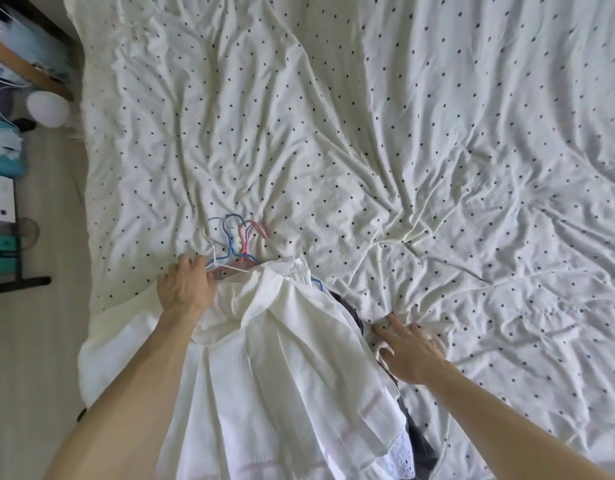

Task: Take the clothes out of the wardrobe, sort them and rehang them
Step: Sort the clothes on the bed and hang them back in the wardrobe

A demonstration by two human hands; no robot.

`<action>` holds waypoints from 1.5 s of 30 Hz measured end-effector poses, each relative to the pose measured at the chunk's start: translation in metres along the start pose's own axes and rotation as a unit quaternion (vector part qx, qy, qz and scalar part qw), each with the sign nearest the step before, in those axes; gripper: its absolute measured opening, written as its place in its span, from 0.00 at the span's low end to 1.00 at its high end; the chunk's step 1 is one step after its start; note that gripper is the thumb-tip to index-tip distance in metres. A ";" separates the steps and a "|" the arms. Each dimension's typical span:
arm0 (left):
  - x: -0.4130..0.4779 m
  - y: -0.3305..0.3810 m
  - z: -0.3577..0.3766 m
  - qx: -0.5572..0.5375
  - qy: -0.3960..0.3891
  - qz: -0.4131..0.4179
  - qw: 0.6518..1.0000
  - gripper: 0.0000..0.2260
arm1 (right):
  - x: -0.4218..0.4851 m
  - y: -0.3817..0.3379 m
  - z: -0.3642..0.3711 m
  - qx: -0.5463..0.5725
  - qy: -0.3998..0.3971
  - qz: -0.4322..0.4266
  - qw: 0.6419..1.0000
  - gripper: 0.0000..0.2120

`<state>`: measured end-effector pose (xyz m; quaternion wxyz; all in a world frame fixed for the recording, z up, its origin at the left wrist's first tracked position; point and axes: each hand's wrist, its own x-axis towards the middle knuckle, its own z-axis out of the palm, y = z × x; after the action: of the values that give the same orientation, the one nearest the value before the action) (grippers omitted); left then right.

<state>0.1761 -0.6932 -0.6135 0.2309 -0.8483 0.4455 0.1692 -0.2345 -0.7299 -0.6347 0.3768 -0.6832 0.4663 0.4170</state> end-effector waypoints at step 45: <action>-0.916 0.575 -0.169 -0.439 -0.496 0.453 0.597 0.15 | -0.628 0.359 0.387 0.517 0.535 0.305 0.595 0.13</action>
<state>-0.7894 -0.4494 -0.1596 -0.0902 -0.3221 0.4619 0.8214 -0.7967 -0.2786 -0.2432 0.2010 -0.2919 0.9028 -0.2435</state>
